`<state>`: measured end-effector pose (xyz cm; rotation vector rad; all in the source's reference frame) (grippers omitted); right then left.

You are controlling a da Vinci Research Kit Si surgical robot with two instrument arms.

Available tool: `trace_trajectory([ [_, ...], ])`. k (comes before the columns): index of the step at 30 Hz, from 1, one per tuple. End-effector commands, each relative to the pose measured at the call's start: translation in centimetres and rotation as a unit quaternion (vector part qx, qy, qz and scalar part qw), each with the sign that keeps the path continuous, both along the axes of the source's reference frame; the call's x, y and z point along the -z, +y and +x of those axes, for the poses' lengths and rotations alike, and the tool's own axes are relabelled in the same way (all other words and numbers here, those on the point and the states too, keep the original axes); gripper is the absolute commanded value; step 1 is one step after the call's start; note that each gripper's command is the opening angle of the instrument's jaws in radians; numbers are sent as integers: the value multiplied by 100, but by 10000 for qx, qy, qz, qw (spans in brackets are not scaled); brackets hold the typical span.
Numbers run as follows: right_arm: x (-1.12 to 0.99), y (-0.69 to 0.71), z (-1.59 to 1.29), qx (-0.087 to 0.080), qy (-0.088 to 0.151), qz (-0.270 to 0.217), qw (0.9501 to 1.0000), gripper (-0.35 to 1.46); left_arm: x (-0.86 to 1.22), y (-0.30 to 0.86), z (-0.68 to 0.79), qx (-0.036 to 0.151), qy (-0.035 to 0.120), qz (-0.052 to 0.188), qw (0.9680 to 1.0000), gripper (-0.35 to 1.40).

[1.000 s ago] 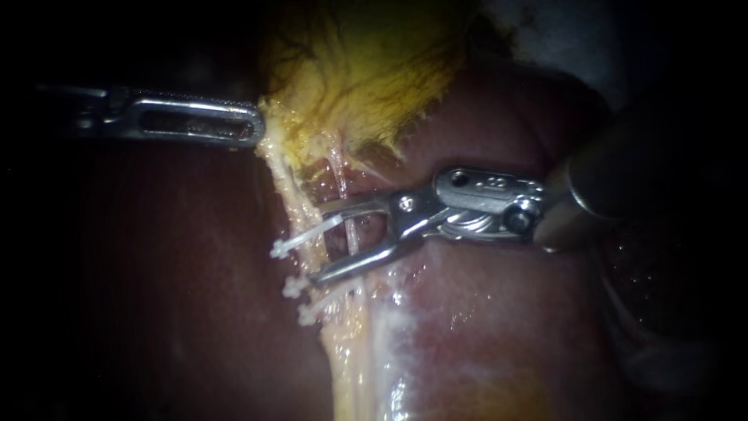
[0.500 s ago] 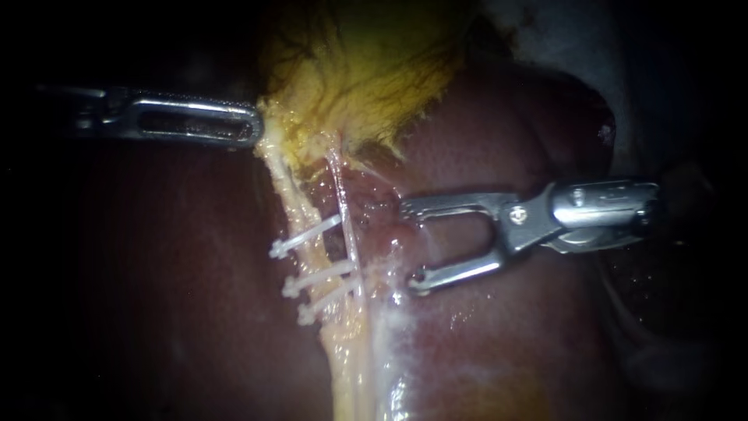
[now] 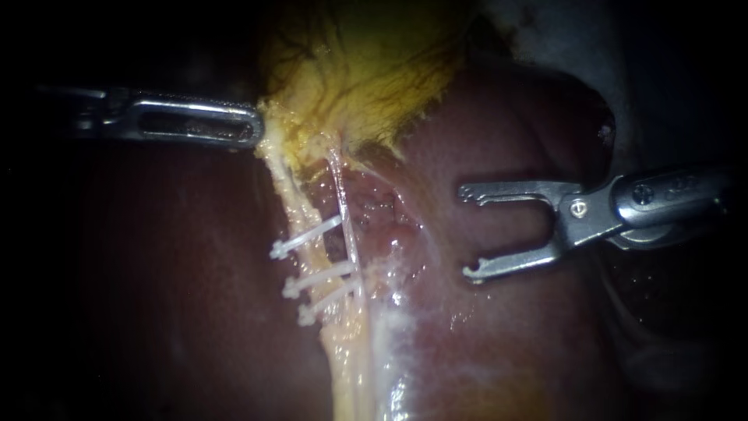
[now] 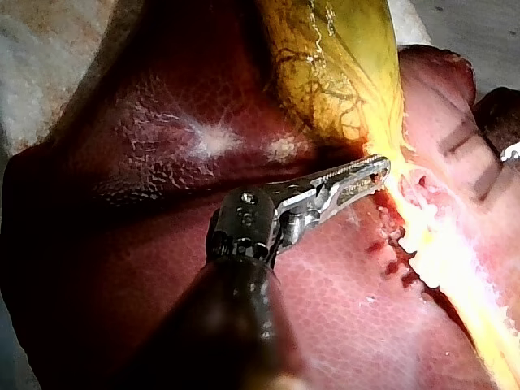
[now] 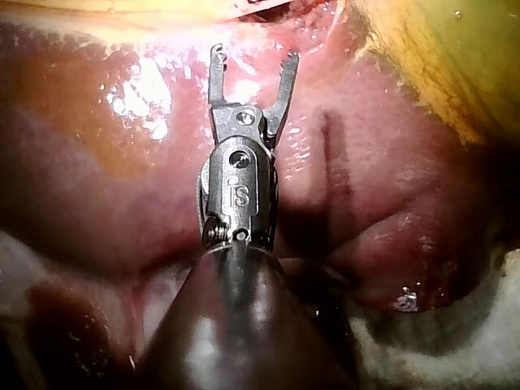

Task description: Going back third clip left tube

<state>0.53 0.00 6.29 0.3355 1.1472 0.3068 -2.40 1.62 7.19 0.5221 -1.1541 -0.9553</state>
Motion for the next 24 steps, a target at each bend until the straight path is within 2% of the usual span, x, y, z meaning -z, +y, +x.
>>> trace_trajectory([
  [1,1,-1,0,-40,-27,-29,10000,60,-3,-2,-3,-11,-1,-8,10000,-35],
  [5,5,-4,-1,-83,-108,-1,9999,60,-15,-7,-13,-37,-19,-33,10000,-35],
  [7,7,-6,-1,-53,-159,5,9999,60,-23,-9,-19,-49,-27,-48,10000,-35],
  [10,9,-7,-1,-20,-208,5,9998,60,-35,-10,-26,-98,-15,-84,9999,-35],
  [15,10,-8,-1,-19,-208,6,9998,60,-56,-10,-39,-140,-27,-14,9999,-35],
  [24,10,-9,-4,-14,-205,6,9998,60,-63,-11,-44,-178,-18,-17,9998,-35],
])
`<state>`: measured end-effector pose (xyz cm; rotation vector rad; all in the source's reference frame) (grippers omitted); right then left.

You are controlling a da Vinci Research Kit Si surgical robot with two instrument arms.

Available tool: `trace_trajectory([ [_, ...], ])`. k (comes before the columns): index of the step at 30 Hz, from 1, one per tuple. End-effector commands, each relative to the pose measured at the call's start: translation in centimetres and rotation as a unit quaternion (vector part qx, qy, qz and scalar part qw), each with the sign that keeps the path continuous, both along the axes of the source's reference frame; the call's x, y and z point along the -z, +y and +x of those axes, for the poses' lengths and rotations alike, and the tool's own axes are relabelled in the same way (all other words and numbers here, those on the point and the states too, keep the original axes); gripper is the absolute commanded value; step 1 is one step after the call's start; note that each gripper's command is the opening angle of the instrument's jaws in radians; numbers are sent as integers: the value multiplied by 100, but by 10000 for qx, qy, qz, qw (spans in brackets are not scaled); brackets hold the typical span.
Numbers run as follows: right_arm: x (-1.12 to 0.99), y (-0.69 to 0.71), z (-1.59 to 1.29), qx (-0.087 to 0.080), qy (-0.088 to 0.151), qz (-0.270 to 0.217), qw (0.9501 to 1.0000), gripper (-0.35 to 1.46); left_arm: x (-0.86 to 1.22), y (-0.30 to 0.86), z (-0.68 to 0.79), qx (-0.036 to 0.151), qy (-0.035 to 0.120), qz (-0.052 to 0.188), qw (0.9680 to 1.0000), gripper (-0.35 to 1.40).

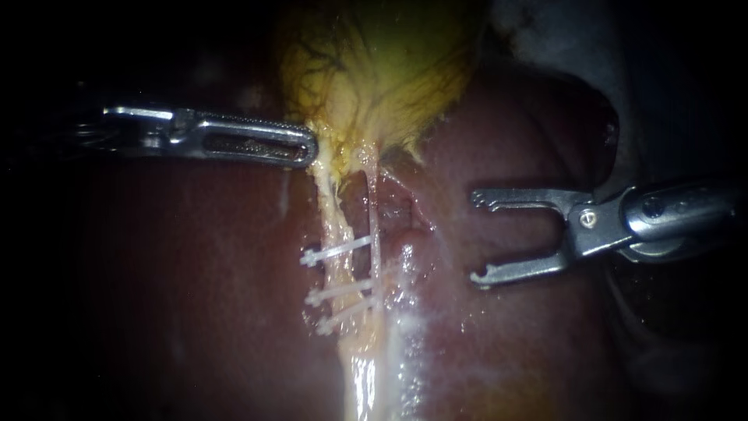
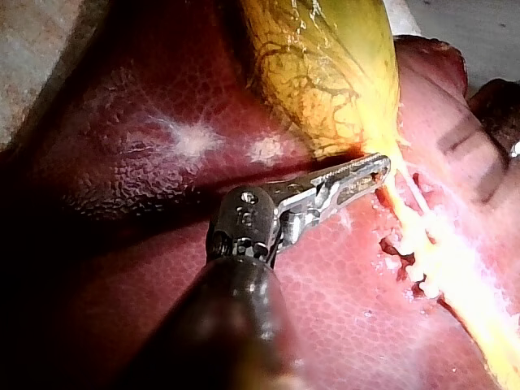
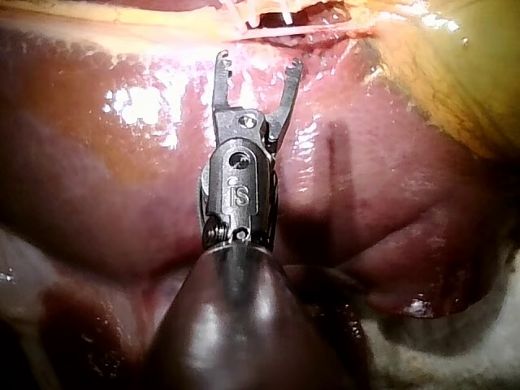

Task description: Going back third clip left tube

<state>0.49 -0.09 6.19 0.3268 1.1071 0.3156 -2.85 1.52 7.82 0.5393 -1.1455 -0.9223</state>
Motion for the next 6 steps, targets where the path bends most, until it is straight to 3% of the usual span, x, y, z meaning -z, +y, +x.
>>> trace_trajectory([
  [1,0,0,0,2,2,1,10000,60,0,0,0,-2,-4,2,10000,-35],
  [6,-1,1,0,55,37,31,10000,60,0,0,0,-3,-5,2,10000,-35],
])
